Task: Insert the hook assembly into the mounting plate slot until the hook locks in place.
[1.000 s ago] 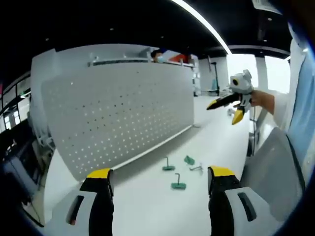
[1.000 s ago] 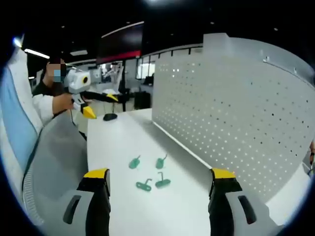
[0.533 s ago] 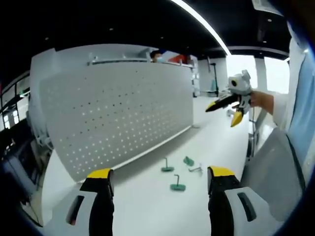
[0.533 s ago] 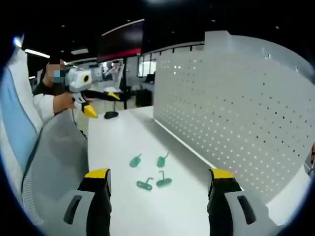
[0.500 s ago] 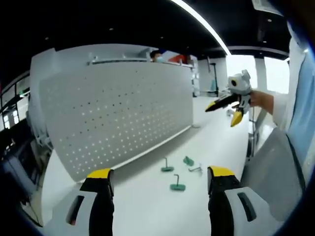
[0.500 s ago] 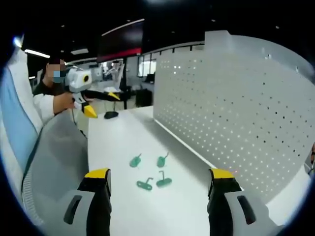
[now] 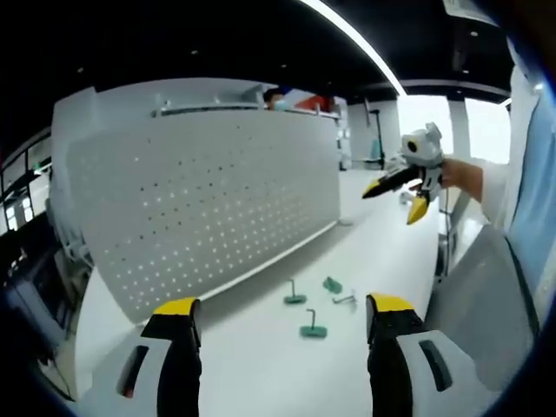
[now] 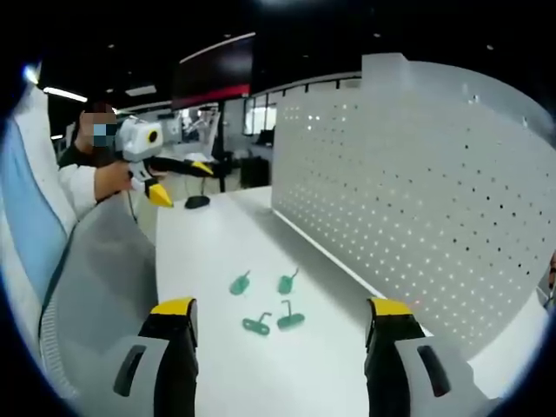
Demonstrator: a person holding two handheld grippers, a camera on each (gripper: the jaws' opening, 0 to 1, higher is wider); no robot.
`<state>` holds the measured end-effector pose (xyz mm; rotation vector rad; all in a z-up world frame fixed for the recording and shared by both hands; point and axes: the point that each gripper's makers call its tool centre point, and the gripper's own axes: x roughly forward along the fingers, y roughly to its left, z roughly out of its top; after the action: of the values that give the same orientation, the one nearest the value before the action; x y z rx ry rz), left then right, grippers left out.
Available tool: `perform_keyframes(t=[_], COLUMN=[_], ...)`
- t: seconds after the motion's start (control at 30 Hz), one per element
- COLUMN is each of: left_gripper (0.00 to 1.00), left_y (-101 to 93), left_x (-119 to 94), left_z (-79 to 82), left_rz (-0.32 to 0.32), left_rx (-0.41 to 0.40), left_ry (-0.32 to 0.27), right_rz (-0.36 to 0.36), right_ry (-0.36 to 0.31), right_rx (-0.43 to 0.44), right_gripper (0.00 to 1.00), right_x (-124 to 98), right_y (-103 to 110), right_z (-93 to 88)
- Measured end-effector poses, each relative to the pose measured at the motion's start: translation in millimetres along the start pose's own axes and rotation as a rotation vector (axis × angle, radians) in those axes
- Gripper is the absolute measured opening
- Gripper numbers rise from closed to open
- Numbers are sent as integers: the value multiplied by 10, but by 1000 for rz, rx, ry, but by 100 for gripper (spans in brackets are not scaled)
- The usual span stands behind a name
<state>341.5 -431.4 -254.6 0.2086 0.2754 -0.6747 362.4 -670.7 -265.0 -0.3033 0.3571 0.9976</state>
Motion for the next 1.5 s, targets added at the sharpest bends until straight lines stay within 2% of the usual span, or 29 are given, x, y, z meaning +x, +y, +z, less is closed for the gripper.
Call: perform_keyframes(t=[0.3, 0.8, 1.0, 1.33, 1.5], left_gripper=[79, 79, 79, 78, 78], left_y=[3, 10, 37, 8, 2], left_x=[-38, 2, 33, 120, 126], left_z=[16, -15, 38, 80, 37], left_rz=[8, -1, -6, -26, -27], left_rx=[5, 0, 4, -2, -15], left_ry=[-5, -8, -24, -51, -54], right_rz=[3, -2, 0, 8, 13], right_ry=[-10, 29, 33, 65, 77], right_rx=[-5, 4, 2, 5, 18], right_gripper=[79, 78, 77, 71, 68], right_x=[-8, -9, 13, 51, 72], right_y=[7, -27, -34, -30, -58], right_z=[25, -70, -32, -53, -65])
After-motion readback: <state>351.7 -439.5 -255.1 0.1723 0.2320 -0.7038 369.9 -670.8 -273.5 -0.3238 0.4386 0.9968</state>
